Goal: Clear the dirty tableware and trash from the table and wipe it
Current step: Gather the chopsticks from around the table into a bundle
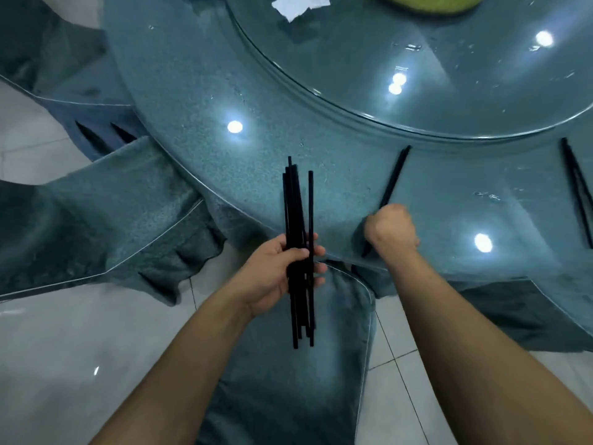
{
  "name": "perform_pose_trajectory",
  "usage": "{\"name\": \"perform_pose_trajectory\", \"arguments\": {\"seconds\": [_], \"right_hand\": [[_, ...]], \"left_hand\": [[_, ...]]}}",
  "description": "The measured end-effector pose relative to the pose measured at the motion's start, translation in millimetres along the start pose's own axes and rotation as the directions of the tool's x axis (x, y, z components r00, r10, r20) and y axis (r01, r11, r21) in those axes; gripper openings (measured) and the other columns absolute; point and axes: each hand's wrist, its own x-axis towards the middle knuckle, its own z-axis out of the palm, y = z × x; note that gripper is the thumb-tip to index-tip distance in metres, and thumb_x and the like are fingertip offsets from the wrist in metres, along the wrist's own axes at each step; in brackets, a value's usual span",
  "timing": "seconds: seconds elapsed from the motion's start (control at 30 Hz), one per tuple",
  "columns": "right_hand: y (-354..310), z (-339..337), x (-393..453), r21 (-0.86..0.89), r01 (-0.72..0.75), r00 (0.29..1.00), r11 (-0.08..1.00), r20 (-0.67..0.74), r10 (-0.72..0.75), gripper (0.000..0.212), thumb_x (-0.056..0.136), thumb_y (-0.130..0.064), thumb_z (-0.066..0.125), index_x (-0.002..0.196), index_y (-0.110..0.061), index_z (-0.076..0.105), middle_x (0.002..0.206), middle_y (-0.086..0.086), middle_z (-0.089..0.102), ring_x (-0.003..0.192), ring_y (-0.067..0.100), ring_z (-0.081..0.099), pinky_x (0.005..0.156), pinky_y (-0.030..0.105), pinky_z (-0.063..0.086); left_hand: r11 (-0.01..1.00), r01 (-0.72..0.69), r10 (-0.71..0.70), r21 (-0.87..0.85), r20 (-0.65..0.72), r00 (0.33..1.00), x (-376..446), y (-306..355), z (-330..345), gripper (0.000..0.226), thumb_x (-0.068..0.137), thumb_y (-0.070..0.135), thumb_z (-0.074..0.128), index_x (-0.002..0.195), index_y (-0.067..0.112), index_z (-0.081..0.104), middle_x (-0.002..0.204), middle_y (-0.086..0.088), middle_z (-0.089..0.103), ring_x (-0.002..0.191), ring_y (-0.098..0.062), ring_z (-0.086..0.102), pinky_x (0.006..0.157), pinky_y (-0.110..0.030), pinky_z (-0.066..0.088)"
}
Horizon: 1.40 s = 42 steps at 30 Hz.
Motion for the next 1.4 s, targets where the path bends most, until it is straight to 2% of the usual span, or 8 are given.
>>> {"name": "perform_pose_trajectory", "arguments": {"seconds": [0.13, 0.33, 0.47, 0.6, 0.73, 0.83, 1.2, 1.4], "right_hand": [[22.0, -0.1, -5.9, -0.067, 0.036, 0.999, 0.997, 0.029, -0.035, 0.048, 0.088, -0.011, 0.053, 0.134, 0.003, 0.050, 0.133, 0.018, 0.058, 0.122, 0.038, 0.058, 0.103, 0.048, 0.046], [56.7, 5.0, 1.4, -0.054, 0.092, 0.995, 0.994, 0.033, -0.090, 0.035, 0.091, -0.033, 0.061, 0.111, -0.005, 0.066, 0.110, 0.017, 0.068, 0.102, 0.036, 0.064, 0.094, 0.047, 0.052], [69.3, 3.9, -9.4, -0.063, 0.131, 0.988, 0.989, -0.068, -0.136, 0.021, 0.089, -0.026, 0.058, 0.093, -0.008, 0.066, 0.092, 0.015, 0.069, 0.089, 0.034, 0.065, 0.088, 0.043, 0.052], [81.4, -16.5, -48.7, 0.165, 0.202, 0.979, 0.966, -0.017, -0.202, 0.015, 0.091, -0.024, 0.062, 0.079, -0.015, 0.064, 0.078, 0.005, 0.067, 0.084, 0.031, 0.065, 0.080, 0.038, 0.052], [112.0, -53.0, -125.6, 0.457, 0.354, 0.917, 0.816, -0.001, -0.398, 0.009, 0.090, -0.029, 0.073, 0.093, -0.021, 0.070, 0.079, -0.007, 0.072, 0.076, 0.008, 0.068, 0.070, 0.027, 0.055], [141.7, -68.7, -169.3, 0.576, 0.327, 0.887, 0.749, 0.086, -0.454, 0.004, 0.089, -0.025, 0.074, 0.091, -0.022, 0.072, 0.078, -0.008, 0.073, 0.073, 0.004, 0.069, 0.068, 0.023, 0.057], [286.9, -136.5, -170.1, 0.623, 0.381, 0.875, 0.683, -0.005, -0.484, 0.009, 0.084, -0.020, 0.078, 0.081, -0.023, 0.069, 0.069, -0.005, 0.069, 0.065, 0.006, 0.063, 0.070, 0.037, 0.058], [397.9, -177.1, -166.9, 0.537, 0.442, 0.868, 0.718, -0.055, -0.494, 0.015, 0.086, -0.043, 0.071, 0.088, -0.032, 0.061, 0.077, -0.012, 0.066, 0.073, 0.003, 0.062, 0.070, 0.034, 0.055]], "left_hand": [[1.000, -0.008, 0.009, -0.007, 0.001, 1.000, 10.8, 3.5, 4.0, 0.028, 0.102, -0.007, 0.041, 0.119, 0.004, 0.061, 0.091, -0.009, 0.068, 0.078, -0.027, 0.068, 0.079, -0.046, 0.062], [0.999, -0.038, 0.038, 0.010, 0.018, 0.999, 15.4, -3.4, 10.6, 0.031, 0.101, -0.007, 0.044, 0.122, 0.005, 0.062, 0.094, -0.008, 0.069, 0.080, -0.025, 0.069, 0.076, -0.042, 0.062], [0.999, -0.041, 0.041, -0.010, 0.023, 0.999, 9.5, -10.6, 15.2, 0.032, 0.101, -0.007, 0.045, 0.124, 0.005, 0.064, 0.097, -0.007, 0.070, 0.083, -0.025, 0.070, 0.074, -0.038, 0.061], [0.998, -0.053, 0.053, -0.023, -0.013, 0.999, 0.6, -20.6, 26.4, 0.031, 0.101, -0.007, 0.045, 0.125, 0.003, 0.063, 0.098, -0.008, 0.073, 0.085, -0.025, 0.072, 0.074, -0.038, 0.062], [0.996, -0.083, 0.081, -0.022, -0.077, 0.994, -7.2, -37.3, 55.1, 0.029, 0.101, -0.009, 0.044, 0.121, 0.003, 0.062, 0.098, -0.010, 0.073, 0.080, -0.024, 0.072, 0.073, -0.041, 0.063], [0.994, -0.112, 0.111, -0.010, -0.086, 0.990, -17.1, -51.7, 89.8, 0.027, 0.101, -0.010, 0.041, 0.118, 0.001, 0.060, 0.100, -0.015, 0.072, 0.080, -0.024, 0.072, 0.076, -0.043, 0.062], [0.991, -0.132, 0.132, 0.000, -0.056, 0.990, -76.8, -139.2, 237.6, 0.028, 0.100, -0.009, 0.046, 0.120, 0.004, 0.060, 0.100, -0.014, 0.070, 0.080, -0.025, 0.072, 0.067, -0.034, 0.062], [0.992, -0.127, 0.129, 0.024, -0.155, 0.979, -95.7, -212.2, 331.9, 0.026, 0.101, -0.008, 0.046, 0.120, 0.003, 0.060, 0.094, -0.012, 0.066, 0.077, -0.024, 0.067, 0.062, -0.033, 0.062]]}}
